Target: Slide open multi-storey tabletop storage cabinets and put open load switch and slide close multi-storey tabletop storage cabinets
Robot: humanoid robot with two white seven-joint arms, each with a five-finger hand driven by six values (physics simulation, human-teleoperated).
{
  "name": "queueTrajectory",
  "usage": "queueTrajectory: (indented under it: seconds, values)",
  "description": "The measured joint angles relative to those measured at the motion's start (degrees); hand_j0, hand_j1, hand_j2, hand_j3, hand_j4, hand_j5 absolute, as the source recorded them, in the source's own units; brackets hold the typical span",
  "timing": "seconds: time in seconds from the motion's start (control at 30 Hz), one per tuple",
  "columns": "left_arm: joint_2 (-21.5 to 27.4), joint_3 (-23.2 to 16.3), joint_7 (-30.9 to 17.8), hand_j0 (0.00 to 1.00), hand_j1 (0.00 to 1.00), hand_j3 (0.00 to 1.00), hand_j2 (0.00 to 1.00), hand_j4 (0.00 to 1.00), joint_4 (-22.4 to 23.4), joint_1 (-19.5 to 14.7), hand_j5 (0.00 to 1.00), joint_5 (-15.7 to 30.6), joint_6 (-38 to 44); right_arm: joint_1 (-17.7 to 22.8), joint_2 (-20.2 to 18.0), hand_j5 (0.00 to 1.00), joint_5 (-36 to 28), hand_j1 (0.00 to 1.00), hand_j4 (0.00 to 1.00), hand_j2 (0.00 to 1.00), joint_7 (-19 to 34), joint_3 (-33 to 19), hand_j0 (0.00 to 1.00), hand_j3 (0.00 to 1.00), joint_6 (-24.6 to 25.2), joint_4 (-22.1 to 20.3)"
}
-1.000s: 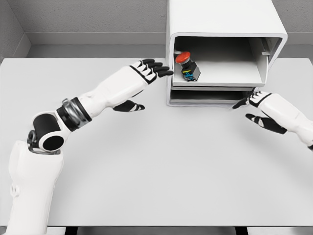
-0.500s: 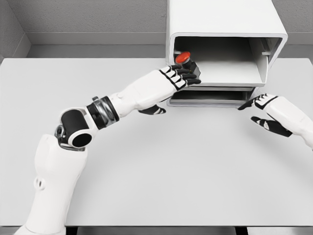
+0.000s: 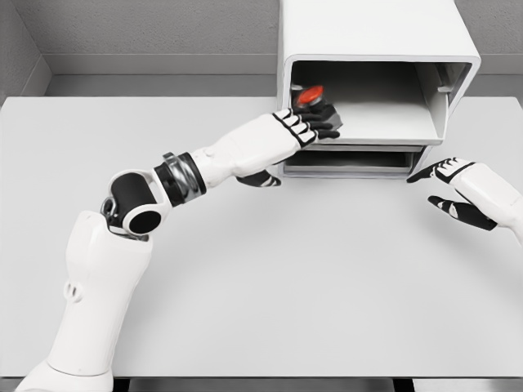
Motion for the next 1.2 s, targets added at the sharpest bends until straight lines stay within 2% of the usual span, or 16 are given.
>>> queueTrajectory:
  seconds: [0.27,0.47,0.57,0.6,0.7,0.83,0.9,1.03,1.2]
  values:
    - [0.0,-0.1,0.0,1.0,1.0,1.0,1.0,1.0,-0.4,0.4,1.0,-0.7,-0.1,0.2,-0.1,0.66,0.0,0.66,0.66,0.66,0.1,-0.5,0.66,0.66,0.0,0.0]
    - [0.0,0.9,0.0,1.0,1.0,1.0,1.0,1.0,-7.3,0.9,1.0,1.3,-0.1,0.4,0.1,0.61,-0.2,0.61,0.61,0.61,0.3,-1.0,0.61,0.61,0.0,-0.9]
    - [0.8,3.0,0.0,1.0,1.0,1.0,1.0,1.0,-10.1,2.5,1.0,3.9,-0.1,0.4,0.3,0.59,-0.2,0.59,0.59,0.59,0.4,-1.0,0.59,0.59,0.0,-1.9]
    - [2.1,4.4,0.0,1.0,1.0,1.0,1.0,1.0,-10.6,3.4,1.0,5.3,-0.1,0.4,0.4,0.59,-0.2,0.59,0.59,0.59,0.5,-0.9,0.59,0.59,0.0,-2.1]
    - [7.9,11.0,0.0,1.0,1.0,1.0,1.0,1.0,-11.5,10.6,1.0,10.1,-0.1,0.3,0.6,0.59,-0.1,0.59,0.59,0.59,0.7,-0.8,0.59,0.59,0.0,-3.3]
    - [15.0,22.8,0.0,1.0,1.0,1.0,1.0,1.0,-11.8,20.8,1.0,13.1,-0.2,-0.4,0.7,0.59,0.1,0.59,0.59,0.59,0.8,-0.6,0.59,0.59,0.0,-4.3]
    - [17.4,28.2,0.0,1.0,1.0,1.0,1.0,1.0,-11.8,23.5,1.0,14.4,-0.1,-0.6,1.7,0.59,0.3,0.59,0.59,0.59,0.9,-0.6,0.59,0.59,0.0,-4.5]
    - [19.2,34.2,0.0,1.0,1.0,1.0,1.0,1.0,-11.1,24.5,1.0,15.6,0.0,-2.5,3.4,0.59,1.1,0.59,0.59,0.59,1.0,-0.3,0.59,0.59,0.0,-4.6]
    - [19.7,36.5,0.0,1.0,1.0,1.0,1.0,1.0,-7.3,24.2,1.0,15.4,0.0,-4.4,4.9,0.59,2.0,0.59,0.59,0.59,1.1,1.6,0.59,0.59,0.0,-3.8]
